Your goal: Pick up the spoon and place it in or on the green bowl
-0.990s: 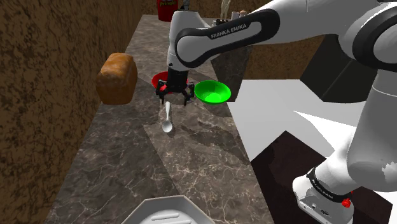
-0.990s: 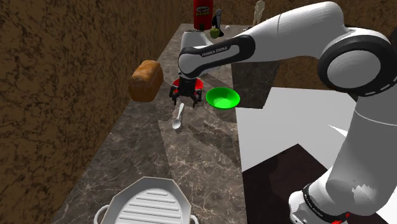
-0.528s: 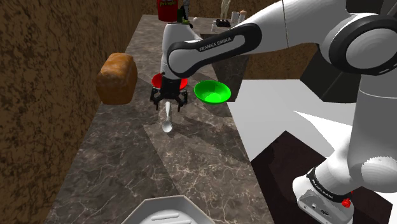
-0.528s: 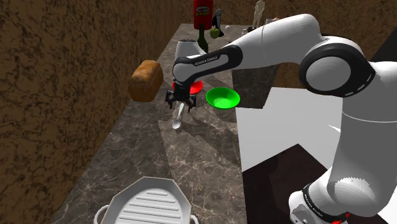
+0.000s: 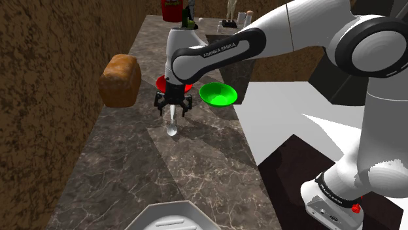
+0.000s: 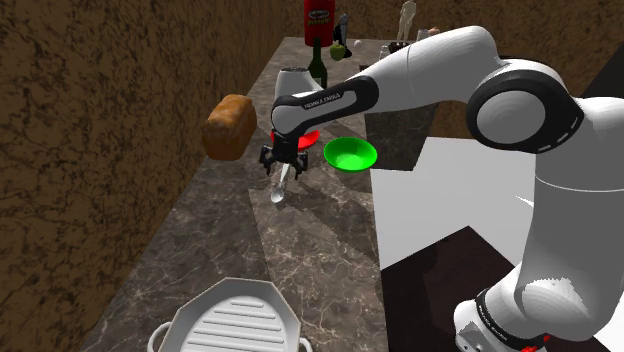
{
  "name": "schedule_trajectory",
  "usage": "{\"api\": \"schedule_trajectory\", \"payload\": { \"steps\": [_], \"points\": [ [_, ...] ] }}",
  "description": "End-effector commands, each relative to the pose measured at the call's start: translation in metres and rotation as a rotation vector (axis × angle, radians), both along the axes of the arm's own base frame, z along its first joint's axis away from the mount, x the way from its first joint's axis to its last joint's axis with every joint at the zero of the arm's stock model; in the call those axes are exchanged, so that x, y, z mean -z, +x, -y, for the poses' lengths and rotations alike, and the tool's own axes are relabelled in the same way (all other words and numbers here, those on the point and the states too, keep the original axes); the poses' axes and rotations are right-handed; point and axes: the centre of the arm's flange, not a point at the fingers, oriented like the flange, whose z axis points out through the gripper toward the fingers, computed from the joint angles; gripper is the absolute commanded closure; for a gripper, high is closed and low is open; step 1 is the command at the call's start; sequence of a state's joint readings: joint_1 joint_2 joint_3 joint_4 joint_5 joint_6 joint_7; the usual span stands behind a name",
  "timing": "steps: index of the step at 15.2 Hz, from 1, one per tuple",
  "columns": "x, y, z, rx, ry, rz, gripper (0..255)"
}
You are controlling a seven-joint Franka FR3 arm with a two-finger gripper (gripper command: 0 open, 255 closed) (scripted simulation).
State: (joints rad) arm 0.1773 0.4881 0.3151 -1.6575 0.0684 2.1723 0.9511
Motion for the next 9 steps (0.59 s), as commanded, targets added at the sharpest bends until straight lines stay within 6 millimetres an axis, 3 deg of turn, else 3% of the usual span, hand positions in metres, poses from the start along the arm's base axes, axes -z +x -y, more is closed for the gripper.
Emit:
{"api": "schedule_trajectory", "payload": {
  "steps": [1,2,3,9],
  "points": [
    [0.0001,0.0,0.0,0.0,0.0,0.0,0],
    [0.0001,0.0,0.0,0.0,0.0,0.0,0],
    [0.0001,0.0,0.0,0.0,0.0,0.0,255],
    [0.0002,-0.0004,-0.0002,0.0,0.0,0.0,255]
  ]
}}
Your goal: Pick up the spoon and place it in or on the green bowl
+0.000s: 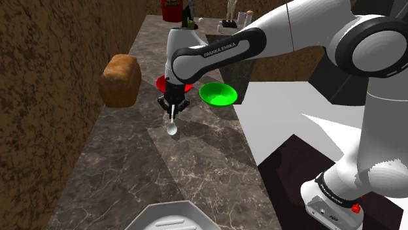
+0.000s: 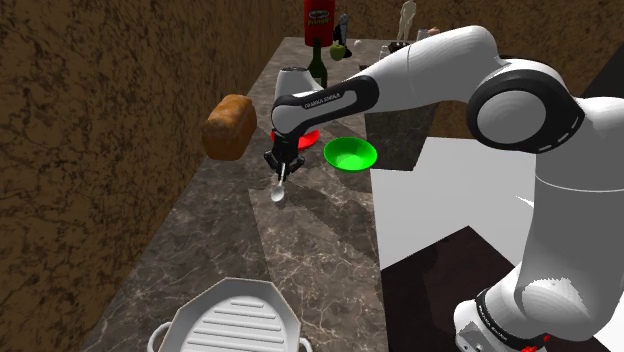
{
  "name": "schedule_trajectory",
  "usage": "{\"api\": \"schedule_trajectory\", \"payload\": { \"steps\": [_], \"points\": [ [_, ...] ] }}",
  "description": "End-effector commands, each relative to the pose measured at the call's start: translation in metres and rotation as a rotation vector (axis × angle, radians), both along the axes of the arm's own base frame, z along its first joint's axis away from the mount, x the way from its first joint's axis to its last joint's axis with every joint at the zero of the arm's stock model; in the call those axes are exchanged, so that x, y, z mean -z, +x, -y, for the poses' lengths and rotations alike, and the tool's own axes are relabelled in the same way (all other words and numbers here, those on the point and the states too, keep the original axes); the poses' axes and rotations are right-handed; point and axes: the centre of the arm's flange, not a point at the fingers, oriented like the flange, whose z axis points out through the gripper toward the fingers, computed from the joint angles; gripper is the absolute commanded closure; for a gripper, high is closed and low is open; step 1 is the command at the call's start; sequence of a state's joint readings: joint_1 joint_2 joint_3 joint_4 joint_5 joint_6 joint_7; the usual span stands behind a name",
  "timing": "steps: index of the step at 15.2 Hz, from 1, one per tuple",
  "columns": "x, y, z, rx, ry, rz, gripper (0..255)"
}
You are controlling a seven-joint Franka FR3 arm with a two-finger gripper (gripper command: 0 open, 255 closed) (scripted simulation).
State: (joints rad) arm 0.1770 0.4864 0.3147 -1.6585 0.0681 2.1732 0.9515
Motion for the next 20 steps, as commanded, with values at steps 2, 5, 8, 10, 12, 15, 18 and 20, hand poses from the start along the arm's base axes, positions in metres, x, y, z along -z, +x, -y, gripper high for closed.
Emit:
{"api": "schedule_trajectory", "payload": {
  "steps": [2,5,8,10,12,15,18,20],
  "points": [
    [0.001,0.0,-0.001,-0.001,0.0,-0.002,255],
    [-0.01,0.0,0.0,-0.001,0.0,-0.002,255],
    [-0.026,0.0,0.0,-0.001,0.0,-0.002,255],
    [-0.036,0.0,0.0,-0.001,0.0,-0.002,255],
    [-0.047,0.0,0.0,-0.001,0.0,-0.002,255],
    [-0.063,0.0,0.0,-0.001,0.0,-0.002,255],
    [-0.078,0.0,0.0,-0.001,0.0,-0.002,255],
    [-0.089,0.0,0.0,-0.001,0.0,-0.002,255]
  ]
}}
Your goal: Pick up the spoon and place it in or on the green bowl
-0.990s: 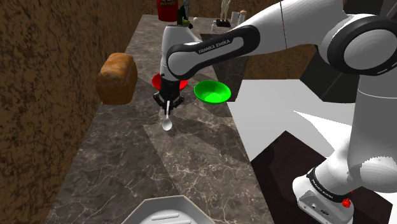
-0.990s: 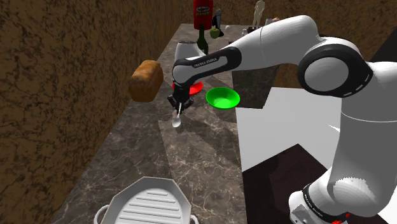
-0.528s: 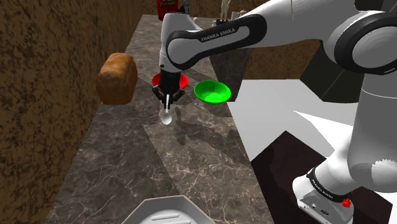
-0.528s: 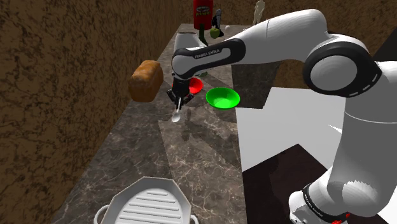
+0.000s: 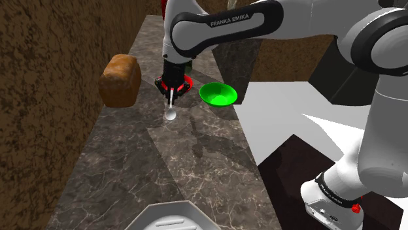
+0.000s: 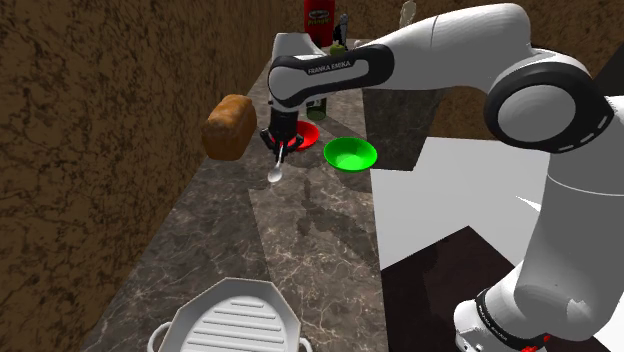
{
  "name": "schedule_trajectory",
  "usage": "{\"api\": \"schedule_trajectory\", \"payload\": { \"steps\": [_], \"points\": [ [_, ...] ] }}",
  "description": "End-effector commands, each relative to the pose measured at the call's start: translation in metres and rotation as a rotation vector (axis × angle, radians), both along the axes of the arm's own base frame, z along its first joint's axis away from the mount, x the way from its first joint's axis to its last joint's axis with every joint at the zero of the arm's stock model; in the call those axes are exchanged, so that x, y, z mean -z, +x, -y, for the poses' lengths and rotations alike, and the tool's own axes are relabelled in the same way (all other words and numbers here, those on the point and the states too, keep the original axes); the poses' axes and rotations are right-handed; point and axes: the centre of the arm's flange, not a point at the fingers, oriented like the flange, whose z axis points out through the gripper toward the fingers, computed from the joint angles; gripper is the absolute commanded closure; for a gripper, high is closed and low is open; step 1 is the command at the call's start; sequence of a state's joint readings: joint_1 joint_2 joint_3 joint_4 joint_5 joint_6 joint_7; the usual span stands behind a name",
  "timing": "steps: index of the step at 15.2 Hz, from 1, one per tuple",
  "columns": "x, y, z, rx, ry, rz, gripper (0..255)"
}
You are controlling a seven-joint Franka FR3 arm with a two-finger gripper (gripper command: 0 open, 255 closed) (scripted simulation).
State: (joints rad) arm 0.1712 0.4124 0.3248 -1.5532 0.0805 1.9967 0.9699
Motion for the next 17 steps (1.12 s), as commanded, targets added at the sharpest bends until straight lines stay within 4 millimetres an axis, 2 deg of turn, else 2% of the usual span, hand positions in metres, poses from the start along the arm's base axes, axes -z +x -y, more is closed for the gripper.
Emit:
{"api": "schedule_trajectory", "payload": {
  "steps": [1,7,17],
  "points": [
    [-0.012,0.001,0.0,0.0,0.0,0.0,255],
    [-0.039,0.001,0.0,0.0,0.0,0.0,255],
    [-0.044,-0.004,0.132,0.0,0.0,0.0,255]
  ]
}}
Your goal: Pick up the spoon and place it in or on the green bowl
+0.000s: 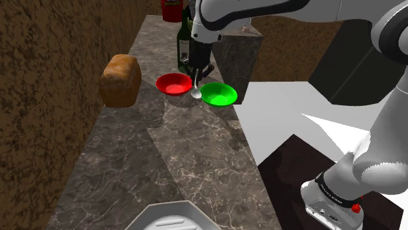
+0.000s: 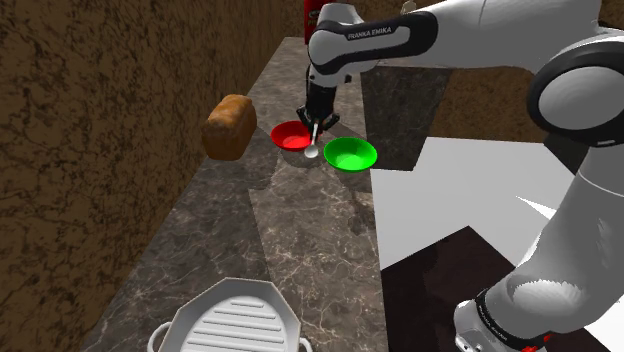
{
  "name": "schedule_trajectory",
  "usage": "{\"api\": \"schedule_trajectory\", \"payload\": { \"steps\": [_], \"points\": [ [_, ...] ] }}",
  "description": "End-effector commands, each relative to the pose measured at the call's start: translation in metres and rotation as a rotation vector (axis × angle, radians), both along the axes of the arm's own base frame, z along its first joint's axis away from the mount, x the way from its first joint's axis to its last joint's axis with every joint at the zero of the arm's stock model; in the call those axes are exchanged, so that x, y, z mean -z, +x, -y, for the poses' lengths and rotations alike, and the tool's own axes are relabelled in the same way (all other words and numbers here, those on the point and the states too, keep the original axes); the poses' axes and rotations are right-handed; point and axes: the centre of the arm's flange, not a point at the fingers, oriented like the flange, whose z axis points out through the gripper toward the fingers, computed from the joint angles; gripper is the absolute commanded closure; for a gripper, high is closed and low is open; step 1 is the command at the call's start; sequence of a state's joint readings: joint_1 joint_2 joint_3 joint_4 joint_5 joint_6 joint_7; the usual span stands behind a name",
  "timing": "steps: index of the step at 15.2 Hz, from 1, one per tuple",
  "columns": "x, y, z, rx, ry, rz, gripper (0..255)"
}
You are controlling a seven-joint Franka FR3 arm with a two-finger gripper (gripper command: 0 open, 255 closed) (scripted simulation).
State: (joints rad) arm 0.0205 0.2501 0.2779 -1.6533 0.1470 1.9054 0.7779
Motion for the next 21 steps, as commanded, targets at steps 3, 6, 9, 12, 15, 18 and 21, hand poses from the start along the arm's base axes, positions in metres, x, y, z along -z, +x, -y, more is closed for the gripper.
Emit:
{"api": "schedule_trajectory", "payload": {
  "steps": [3,6,9,12,15,18,21],
  "points": [
    [-0.001,-0.007,0.053,-0.001,0.001,0.0,255],
    [-0.003,-0.008,0.093,-0.001,0.001,0.0,255],
    [-0.005,-0.01,0.14,-0.001,0.001,0.0,255],
    [0.011,-0.01,0.14,-0.001,0.001,0.0,255],
    [0.027,-0.01,0.14,-0.001,0.001,0.0,255],
    [0.042,-0.01,0.14,-0.001,0.001,0.0,255],
    [0.058,-0.01,0.14,-0.001,0.001,0.0,255]
  ]
}}
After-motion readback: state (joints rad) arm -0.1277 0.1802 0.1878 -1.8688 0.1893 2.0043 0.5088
